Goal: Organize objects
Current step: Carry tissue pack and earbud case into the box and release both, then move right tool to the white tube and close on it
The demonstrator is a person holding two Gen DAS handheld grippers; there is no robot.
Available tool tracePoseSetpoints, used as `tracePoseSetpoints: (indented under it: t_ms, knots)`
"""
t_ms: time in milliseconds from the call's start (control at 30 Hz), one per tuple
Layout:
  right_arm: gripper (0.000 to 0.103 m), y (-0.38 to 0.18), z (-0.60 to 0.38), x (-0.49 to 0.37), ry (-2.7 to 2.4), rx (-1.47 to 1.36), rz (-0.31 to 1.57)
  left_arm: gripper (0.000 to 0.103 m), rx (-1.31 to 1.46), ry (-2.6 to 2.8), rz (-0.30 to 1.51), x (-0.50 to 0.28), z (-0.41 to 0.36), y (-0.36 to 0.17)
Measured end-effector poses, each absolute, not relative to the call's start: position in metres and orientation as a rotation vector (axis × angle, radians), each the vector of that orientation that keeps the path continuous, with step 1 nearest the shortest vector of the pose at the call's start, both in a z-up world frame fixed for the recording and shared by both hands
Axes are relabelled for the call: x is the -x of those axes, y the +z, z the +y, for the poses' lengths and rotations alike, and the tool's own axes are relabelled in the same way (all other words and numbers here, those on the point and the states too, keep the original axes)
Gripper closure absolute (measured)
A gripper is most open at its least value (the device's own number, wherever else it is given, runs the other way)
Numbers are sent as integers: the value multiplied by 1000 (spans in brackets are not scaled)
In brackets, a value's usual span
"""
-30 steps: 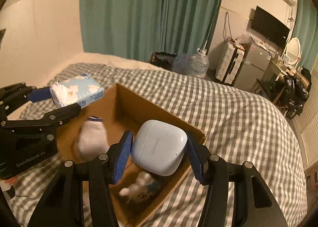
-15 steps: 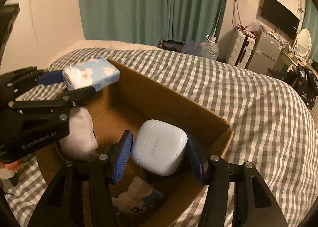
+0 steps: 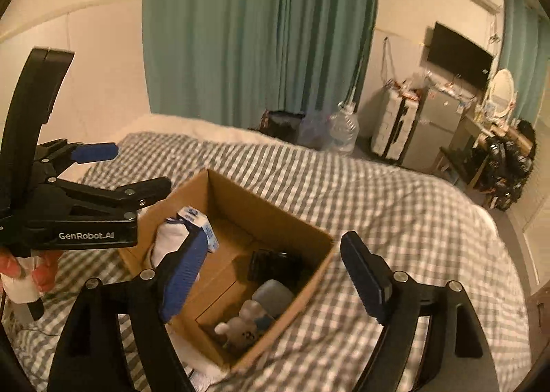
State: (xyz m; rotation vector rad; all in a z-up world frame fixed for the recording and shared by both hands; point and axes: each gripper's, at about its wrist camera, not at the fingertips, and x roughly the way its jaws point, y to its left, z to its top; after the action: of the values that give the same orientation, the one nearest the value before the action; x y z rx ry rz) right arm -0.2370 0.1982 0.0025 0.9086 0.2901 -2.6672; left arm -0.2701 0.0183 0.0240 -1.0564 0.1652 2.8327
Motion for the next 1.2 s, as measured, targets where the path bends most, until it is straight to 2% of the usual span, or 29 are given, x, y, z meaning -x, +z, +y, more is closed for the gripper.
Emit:
tracePoseSetpoints:
  t_ms: [133,233,433,567,733,867,1000,1100,1133,1200]
  knots:
    - [19,37,207,198,-2683,-844,237,1,1018,2869,227,237,18,49]
    - [14,60,207,157,-2667,-756,231,0,978,2864,235,207,14,61]
    - [12,60,196,110,-2682,-719,338,0,971,2876,244,154,2,47]
    - [12,18,187,96,-2646,-813,361,0,1046,2921,296,133,-7,12]
    - [12,-52,181,111,-2612,-1018,295,0,1183,2941,218,131,-17,-41]
    - [12,-110,174,133,-2567,-1218,234,0,1247,2927,342,133,-8,-79]
    - [13,-147,163,145,-2525,-1325,288,0,1298,2885,370,138,-6,-103]
    - [23,-161,158,148,-2508,-1346,317,0,1330,2855,339,143,-9,-110]
    - [30,-166,158,150,-2503,-1370,321,0,1339,2847,326,144,-11,-112]
    - [33,-173,157,149,-2493,-1395,331,0,1354,2836,294,146,-14,-114]
